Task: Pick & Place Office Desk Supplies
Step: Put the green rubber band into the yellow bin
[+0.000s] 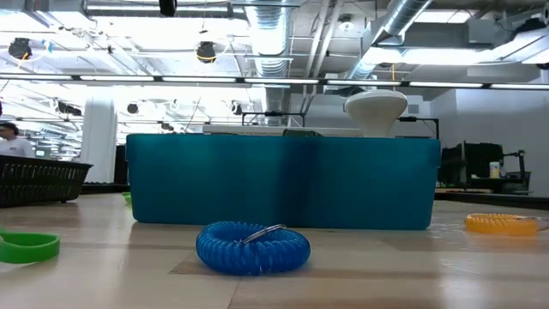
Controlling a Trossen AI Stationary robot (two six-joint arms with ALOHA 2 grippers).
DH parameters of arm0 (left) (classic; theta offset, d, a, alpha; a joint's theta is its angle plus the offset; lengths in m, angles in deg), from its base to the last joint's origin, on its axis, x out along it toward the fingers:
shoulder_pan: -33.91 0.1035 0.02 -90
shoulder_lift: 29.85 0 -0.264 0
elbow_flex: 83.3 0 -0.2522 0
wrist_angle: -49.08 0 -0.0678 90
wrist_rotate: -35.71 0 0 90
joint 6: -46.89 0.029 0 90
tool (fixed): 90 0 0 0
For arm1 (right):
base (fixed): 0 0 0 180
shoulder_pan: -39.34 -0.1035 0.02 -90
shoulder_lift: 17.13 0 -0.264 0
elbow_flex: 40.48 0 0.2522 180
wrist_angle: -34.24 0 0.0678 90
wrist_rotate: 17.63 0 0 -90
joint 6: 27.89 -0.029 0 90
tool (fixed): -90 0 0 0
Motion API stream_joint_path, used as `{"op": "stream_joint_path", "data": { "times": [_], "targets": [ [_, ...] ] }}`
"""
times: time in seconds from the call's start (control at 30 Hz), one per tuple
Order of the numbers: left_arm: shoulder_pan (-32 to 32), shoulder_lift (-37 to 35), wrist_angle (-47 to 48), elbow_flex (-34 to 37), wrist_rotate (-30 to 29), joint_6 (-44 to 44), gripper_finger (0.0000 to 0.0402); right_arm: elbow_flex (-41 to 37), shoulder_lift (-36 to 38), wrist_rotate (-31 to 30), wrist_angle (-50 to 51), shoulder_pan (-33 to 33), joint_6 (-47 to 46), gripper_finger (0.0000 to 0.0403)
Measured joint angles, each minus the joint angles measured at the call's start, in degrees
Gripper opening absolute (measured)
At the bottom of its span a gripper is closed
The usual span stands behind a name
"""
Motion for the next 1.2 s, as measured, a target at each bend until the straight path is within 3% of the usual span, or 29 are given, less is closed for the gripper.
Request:
{"op": "stream_joint_path", "data": {
  "times": [0.17,0.77,1.2],
  "targets": [
    [0.0,0.0,0.2,0.0,0.0,0.4,0.0155,0.0,-2.3,1.7,0.6,-2.6,-2.3,0.0000],
    [0.2,0.0,0.2,0.0,0.0,0.3,0.0155,0.0,-3.0,0.0,-0.6,-2.6,-0.4,0.0004],
    [0.2,0.0,0.2,0.0,0.0,0.2,0.0155,0.0,-3.0,-2.5,-1.1,-2.6,0.0,0.0106]
  ]
}}
